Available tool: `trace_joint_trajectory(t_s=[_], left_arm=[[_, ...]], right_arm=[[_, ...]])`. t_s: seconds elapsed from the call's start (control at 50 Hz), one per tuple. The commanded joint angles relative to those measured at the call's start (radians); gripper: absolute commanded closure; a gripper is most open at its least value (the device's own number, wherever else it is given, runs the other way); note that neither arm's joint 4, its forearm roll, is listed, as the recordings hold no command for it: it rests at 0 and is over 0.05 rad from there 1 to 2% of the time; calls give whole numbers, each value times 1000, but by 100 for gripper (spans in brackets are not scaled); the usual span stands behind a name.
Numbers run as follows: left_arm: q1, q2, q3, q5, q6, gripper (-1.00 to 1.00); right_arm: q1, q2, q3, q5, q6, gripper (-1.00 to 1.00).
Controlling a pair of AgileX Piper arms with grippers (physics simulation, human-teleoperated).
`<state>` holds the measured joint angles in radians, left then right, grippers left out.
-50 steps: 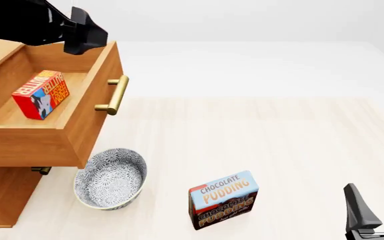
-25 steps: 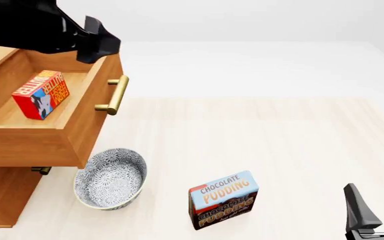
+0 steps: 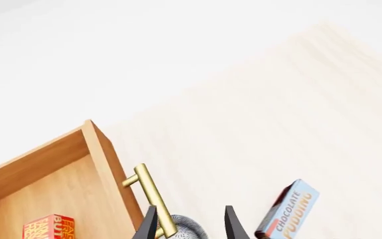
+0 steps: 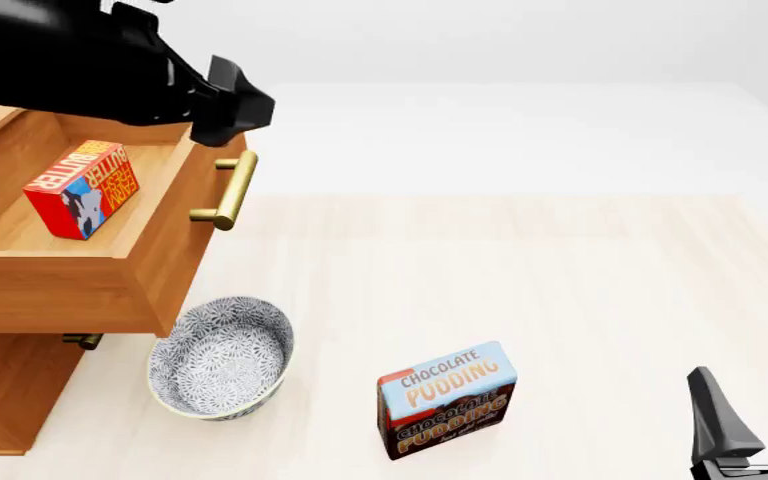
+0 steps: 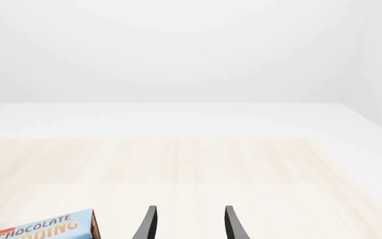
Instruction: Put the butter at the back in the top drawer of the cabinet and close it.
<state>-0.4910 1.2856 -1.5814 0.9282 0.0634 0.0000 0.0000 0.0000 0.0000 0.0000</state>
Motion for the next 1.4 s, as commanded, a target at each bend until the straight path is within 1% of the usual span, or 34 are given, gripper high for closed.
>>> trace_joint_trajectory(t_s=[0.02,0.12,0.4,0.54,0.58,0.62,0.72,1.04,1.14,1.4], left_arm=[[-33,22,9,-21,-10,-100],[-42,29,30,-38,-5,-100],[-83,64,50,-69,-18,-100],[-104,83,78,-98,-24,-100],[-97,80,79,-101,-20,-100],[-102,86,67,-94,-31,-100],[-107,89,91,-110,-26,-100],[-116,122,119,-144,-31,-100],[-123,143,110,-149,-39,-100],[-118,177,125,-176,-39,-100]], right_arm=[[0,0,0,0,0,-100],[0,0,0,0,0,-100],[0,0,0,0,0,-100],[0,0,0,0,0,-100],[0,0,0,0,0,-100],[0,0,0,0,0,-100],[0,0,0,0,0,-100],[0,0,0,0,0,-100],[0,0,0,0,0,-100],[0,0,0,0,0,-100]])
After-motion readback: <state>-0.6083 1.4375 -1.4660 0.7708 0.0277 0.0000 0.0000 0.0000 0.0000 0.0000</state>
